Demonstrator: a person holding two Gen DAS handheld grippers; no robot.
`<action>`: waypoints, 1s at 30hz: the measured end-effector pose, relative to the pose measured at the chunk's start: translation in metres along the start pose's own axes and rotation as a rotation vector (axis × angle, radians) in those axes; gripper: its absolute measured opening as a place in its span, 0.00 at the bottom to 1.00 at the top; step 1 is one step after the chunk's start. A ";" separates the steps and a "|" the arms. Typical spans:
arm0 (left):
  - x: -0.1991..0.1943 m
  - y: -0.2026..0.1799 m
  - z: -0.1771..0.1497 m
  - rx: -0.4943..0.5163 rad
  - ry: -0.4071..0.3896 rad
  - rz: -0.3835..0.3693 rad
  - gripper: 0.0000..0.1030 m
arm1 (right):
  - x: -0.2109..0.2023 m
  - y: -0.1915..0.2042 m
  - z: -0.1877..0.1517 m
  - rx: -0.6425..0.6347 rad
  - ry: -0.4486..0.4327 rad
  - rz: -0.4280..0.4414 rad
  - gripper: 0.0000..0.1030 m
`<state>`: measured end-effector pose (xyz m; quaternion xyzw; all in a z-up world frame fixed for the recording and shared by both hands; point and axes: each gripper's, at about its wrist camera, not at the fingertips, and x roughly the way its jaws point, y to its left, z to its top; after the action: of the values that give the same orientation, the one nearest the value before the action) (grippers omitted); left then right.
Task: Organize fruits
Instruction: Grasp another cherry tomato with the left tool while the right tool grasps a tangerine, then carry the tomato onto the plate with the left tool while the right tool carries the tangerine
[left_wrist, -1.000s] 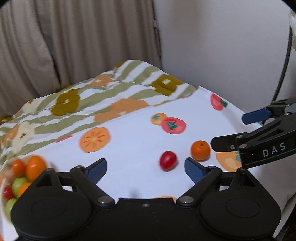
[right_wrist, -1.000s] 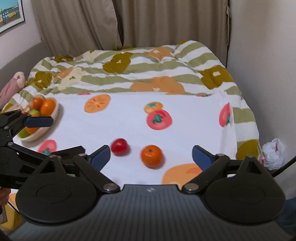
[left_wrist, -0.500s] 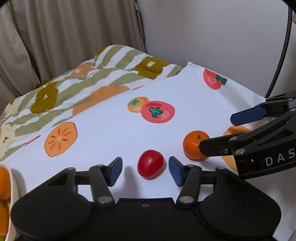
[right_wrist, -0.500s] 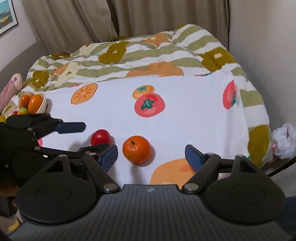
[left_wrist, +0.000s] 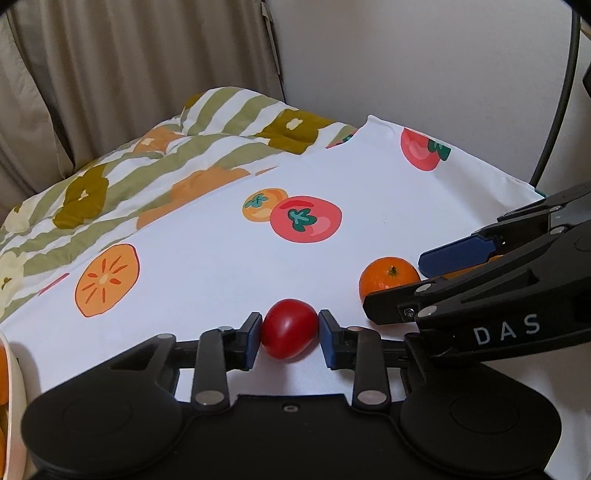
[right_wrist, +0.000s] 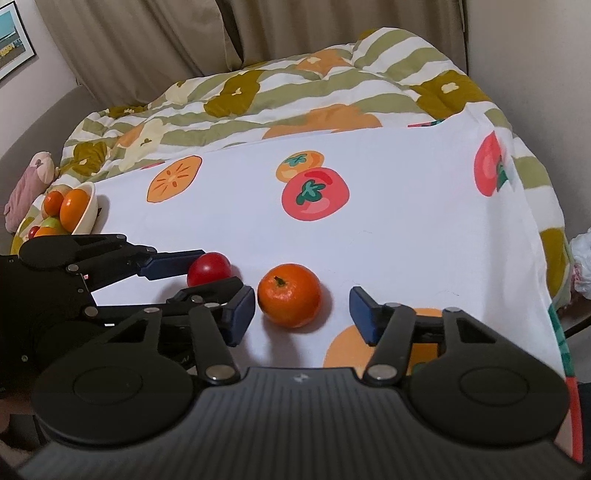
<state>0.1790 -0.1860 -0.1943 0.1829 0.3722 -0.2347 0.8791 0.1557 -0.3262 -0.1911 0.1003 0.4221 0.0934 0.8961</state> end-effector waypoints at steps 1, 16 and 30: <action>0.000 0.000 0.000 0.001 0.001 -0.001 0.35 | 0.000 0.000 0.000 -0.002 0.000 -0.001 0.69; -0.010 0.008 -0.010 -0.037 0.034 0.027 0.35 | 0.009 0.010 0.002 -0.041 0.004 0.003 0.53; -0.056 0.035 -0.019 -0.196 0.006 0.150 0.35 | -0.006 0.039 0.013 -0.060 -0.001 0.083 0.52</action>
<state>0.1530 -0.1316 -0.1599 0.1243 0.3814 -0.1300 0.9067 0.1589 -0.2915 -0.1688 0.0909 0.4143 0.1428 0.8942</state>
